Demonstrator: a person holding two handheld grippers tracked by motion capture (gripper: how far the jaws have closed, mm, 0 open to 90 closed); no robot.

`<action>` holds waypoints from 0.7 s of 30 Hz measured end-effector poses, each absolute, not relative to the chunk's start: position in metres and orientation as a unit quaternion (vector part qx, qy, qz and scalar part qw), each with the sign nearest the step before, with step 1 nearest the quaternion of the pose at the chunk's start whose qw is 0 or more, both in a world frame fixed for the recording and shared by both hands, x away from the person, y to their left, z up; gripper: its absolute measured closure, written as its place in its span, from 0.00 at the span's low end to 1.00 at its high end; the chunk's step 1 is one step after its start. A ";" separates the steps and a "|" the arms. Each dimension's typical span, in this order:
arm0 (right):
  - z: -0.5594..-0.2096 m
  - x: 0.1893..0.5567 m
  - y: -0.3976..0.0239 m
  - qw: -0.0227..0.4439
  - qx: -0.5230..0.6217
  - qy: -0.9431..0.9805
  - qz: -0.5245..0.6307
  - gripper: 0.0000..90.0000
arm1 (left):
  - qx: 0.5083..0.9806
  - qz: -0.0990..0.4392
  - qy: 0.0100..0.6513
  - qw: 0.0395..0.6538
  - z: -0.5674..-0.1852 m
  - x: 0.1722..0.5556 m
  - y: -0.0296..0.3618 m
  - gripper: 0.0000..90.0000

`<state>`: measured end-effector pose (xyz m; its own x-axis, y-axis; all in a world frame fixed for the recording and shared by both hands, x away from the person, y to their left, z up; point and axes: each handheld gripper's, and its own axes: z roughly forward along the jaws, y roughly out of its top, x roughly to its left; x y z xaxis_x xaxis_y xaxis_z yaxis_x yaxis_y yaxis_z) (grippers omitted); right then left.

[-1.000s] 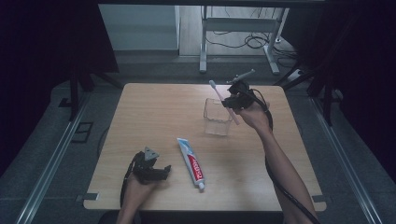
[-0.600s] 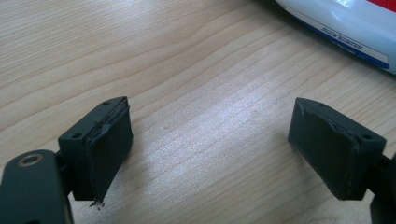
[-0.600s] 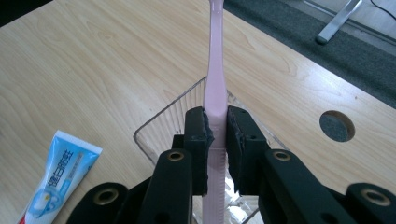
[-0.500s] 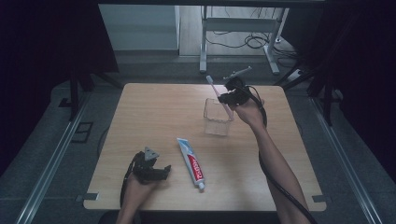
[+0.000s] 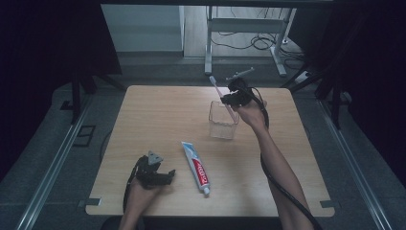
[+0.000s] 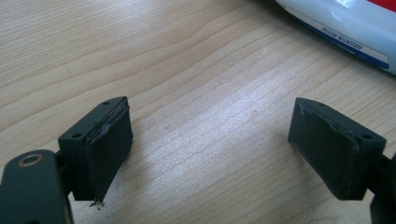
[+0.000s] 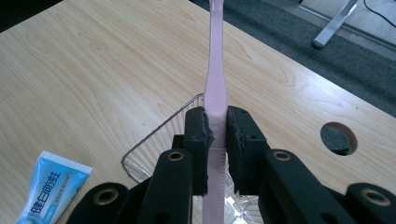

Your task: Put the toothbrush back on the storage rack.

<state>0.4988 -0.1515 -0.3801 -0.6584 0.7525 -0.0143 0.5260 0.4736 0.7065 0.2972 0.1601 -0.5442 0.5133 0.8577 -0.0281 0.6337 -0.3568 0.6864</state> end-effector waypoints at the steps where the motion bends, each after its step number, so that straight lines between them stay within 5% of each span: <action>1: -0.382 0.499 -0.151 0.164 0.379 0.842 0.346 0.87 | 0.806 0.171 0.462 0.328 -0.544 0.297 0.160 0.15; 21: -0.411 0.503 -0.150 0.162 0.371 0.850 0.336 0.87 | 0.805 0.171 0.463 0.329 -0.544 0.297 0.160 0.15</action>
